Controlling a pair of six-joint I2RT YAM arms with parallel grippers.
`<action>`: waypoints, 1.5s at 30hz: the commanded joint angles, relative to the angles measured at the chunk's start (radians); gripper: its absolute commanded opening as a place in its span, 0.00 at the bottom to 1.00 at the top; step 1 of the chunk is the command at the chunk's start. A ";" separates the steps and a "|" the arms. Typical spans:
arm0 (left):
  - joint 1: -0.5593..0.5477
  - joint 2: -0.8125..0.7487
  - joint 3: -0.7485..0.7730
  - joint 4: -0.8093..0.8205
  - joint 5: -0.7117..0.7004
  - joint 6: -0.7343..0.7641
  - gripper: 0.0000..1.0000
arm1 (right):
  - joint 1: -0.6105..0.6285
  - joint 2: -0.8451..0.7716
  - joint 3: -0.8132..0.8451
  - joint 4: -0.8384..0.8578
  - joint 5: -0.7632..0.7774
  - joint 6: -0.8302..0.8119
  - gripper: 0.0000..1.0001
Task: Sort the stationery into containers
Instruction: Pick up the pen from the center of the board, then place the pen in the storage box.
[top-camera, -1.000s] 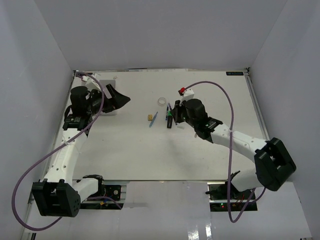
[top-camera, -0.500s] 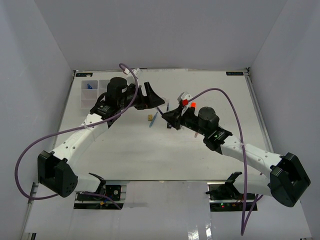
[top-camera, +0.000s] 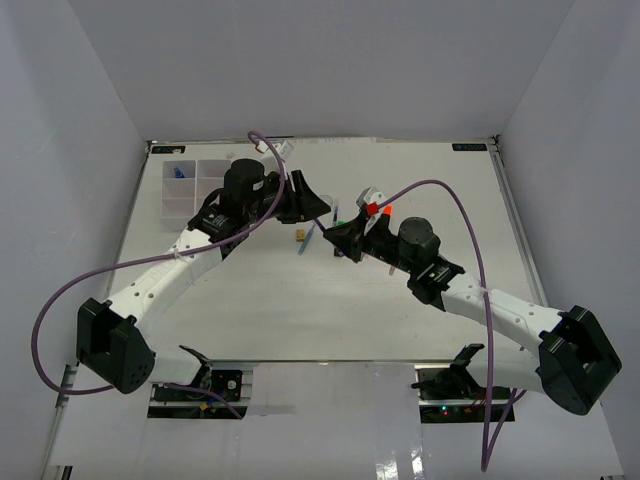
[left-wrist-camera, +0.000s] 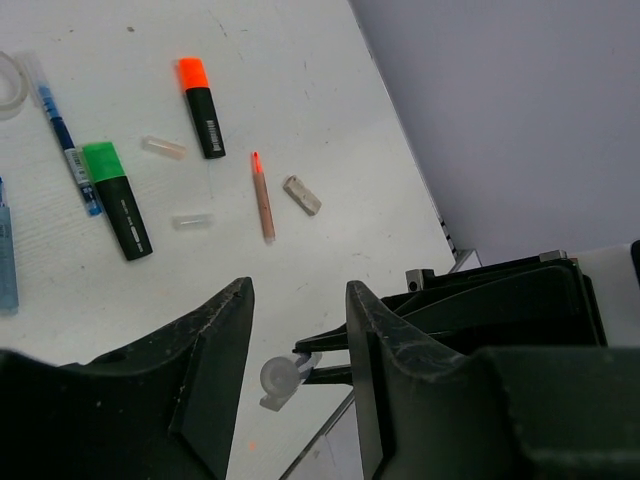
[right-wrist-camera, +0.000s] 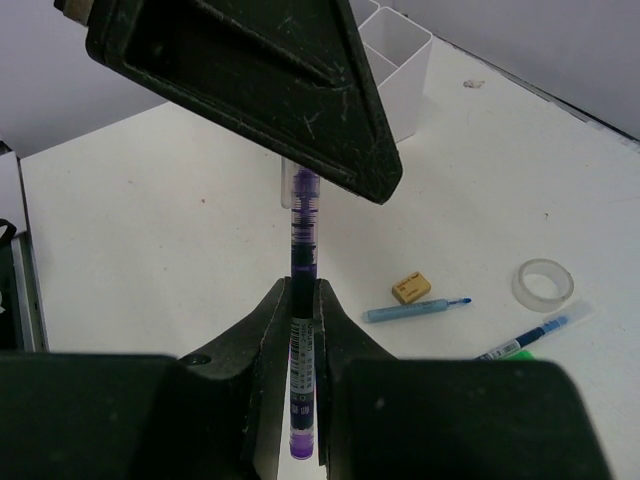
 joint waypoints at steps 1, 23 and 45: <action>-0.005 -0.051 -0.017 0.017 -0.020 -0.007 0.52 | 0.002 -0.030 -0.010 0.086 0.016 0.007 0.09; 0.010 -0.087 -0.011 -0.004 -0.199 0.091 0.06 | -0.002 -0.031 -0.010 0.024 0.110 0.036 0.81; 0.588 0.287 0.333 0.046 -0.411 0.219 0.07 | -0.011 -0.219 -0.168 -0.157 0.210 -0.038 0.90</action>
